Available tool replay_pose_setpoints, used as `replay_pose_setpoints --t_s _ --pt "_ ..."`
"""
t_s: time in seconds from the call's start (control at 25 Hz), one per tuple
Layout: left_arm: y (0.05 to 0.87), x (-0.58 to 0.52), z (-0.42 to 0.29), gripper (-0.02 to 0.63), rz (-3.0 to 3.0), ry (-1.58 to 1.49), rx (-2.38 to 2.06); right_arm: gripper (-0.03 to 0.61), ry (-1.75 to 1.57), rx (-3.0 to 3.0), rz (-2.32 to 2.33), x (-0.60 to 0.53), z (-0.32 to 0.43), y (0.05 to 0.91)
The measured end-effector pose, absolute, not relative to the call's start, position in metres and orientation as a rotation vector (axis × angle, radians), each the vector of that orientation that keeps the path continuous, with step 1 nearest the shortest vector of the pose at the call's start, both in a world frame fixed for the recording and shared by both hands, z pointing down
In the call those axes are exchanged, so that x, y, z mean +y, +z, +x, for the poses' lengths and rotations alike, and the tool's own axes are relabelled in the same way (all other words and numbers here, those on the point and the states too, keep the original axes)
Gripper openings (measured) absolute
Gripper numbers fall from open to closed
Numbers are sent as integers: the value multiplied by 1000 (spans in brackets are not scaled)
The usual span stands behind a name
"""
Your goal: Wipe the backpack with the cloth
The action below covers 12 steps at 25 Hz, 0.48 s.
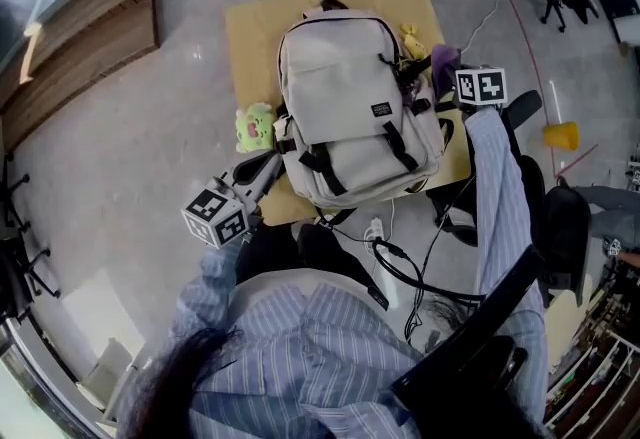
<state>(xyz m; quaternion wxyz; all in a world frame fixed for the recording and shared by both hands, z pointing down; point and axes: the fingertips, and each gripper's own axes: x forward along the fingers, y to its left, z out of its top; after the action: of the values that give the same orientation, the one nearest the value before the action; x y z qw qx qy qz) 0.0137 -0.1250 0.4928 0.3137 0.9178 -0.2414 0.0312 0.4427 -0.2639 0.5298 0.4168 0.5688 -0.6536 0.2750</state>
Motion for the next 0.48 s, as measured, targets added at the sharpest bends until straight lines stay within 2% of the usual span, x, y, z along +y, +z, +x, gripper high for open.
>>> replay_pose_setpoints --t_s 0.48 --pt "518 -138 -14 5 2366 129 -607 41 730 -1656 1484 -341 412 540"
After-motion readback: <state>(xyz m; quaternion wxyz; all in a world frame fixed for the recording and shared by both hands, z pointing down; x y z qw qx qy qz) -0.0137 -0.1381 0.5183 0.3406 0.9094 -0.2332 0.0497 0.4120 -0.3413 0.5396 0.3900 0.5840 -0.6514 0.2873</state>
